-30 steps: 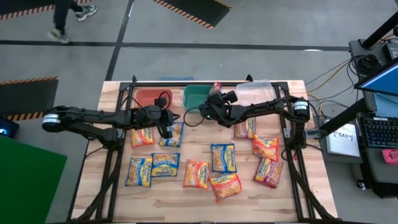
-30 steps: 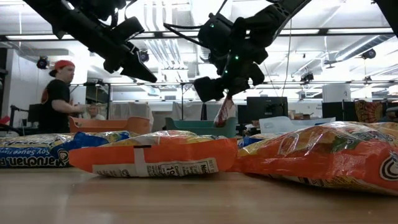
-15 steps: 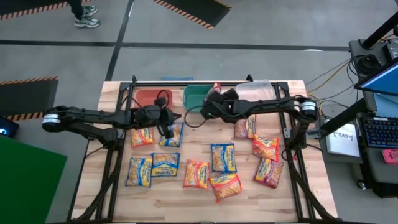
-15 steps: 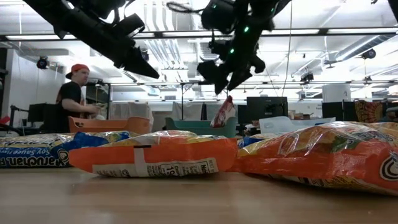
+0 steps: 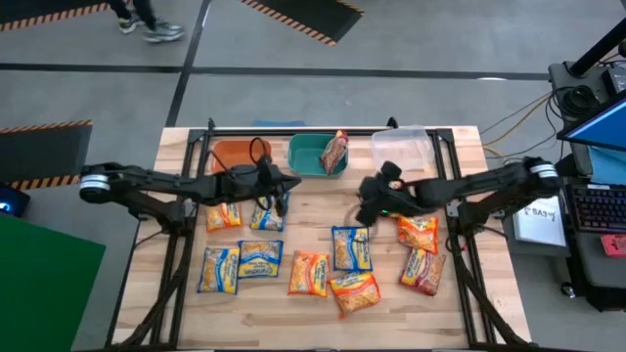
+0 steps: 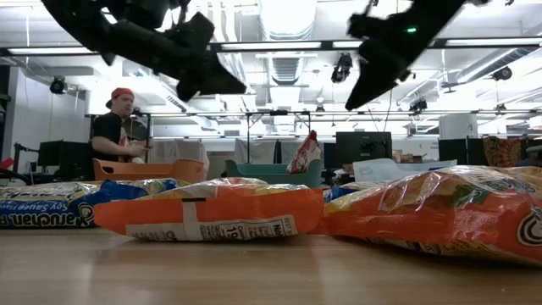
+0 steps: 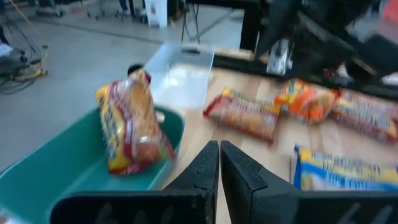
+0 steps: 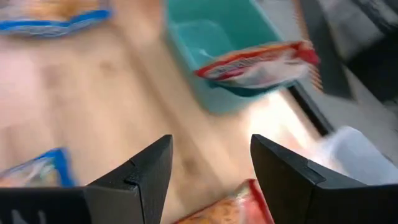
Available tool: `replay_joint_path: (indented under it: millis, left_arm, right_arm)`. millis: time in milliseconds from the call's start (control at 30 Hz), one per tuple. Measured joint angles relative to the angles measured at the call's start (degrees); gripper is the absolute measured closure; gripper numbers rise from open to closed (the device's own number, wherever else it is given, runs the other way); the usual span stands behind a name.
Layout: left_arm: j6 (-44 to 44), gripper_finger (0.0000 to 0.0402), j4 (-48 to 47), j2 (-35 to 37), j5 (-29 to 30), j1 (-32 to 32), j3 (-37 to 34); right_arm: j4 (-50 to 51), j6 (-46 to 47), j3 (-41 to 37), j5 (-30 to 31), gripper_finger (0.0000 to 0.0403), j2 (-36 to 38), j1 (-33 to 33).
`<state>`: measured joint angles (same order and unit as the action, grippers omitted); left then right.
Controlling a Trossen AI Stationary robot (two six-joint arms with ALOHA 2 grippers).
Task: Sort Maruchan noodles
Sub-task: Put the red noodle pack into the green bin
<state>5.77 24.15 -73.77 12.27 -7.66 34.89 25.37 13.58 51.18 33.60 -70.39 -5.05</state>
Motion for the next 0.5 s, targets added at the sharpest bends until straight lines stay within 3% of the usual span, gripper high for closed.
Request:
replay_joint_path:
  millis: [100,300,500]
  left_arm:
    - [0.91,0.0402,6.19,-3.08,0.0,-0.02,0.22]
    - [2.39,0.0402,7.59,-9.06,0.0,-0.02,4.9]
    - [2.32,0.0402,3.56,-14.41,0.04,-0.11,11.16]
  right_arm:
    - [-9.17,-4.28,-8.0,-4.32,0.0197,7.48,-1.15]
    - [-26.15,-13.36,-20.58,-13.13,0.0197,22.97,-1.02]
    - [-30.22,-17.18,-25.22,-16.21,0.0197,35.64,-0.67]
